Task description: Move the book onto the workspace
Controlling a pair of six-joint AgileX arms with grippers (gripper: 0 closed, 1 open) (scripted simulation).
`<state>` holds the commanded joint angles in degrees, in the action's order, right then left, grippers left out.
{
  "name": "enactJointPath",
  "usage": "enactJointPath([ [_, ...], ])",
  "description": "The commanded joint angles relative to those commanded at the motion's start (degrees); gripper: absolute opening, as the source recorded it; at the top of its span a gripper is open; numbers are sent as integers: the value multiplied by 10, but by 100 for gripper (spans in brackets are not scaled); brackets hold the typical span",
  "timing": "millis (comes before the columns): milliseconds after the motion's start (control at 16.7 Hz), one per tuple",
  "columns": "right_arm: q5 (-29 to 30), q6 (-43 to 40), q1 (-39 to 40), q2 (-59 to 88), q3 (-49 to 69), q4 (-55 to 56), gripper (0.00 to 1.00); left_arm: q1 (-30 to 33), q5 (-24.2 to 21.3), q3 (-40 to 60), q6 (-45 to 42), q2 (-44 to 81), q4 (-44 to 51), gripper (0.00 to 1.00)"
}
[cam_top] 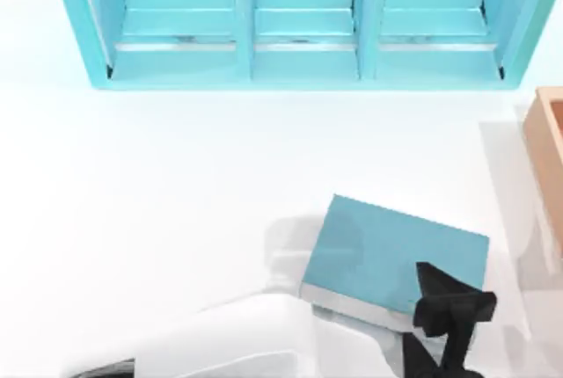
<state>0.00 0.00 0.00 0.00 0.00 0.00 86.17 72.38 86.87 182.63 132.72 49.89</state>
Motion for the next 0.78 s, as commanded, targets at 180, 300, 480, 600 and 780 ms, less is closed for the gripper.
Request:
enactJointPath([
  [180,0,0,0,0,0,0,100,41,-11,43,143,22,165,100],
  [300,0,0,0,0,0,0,100,66,-19,70,232,33,265,100],
  [480,0,0,0,0,0,0,100,96,-29,102,337,45,378,100],
  [600,0,0,0,0,0,0,100,109,-33,116,381,50,423,100],
  [780,0,0,0,0,0,0,100,115,-35,123,403,52,445,100],
])
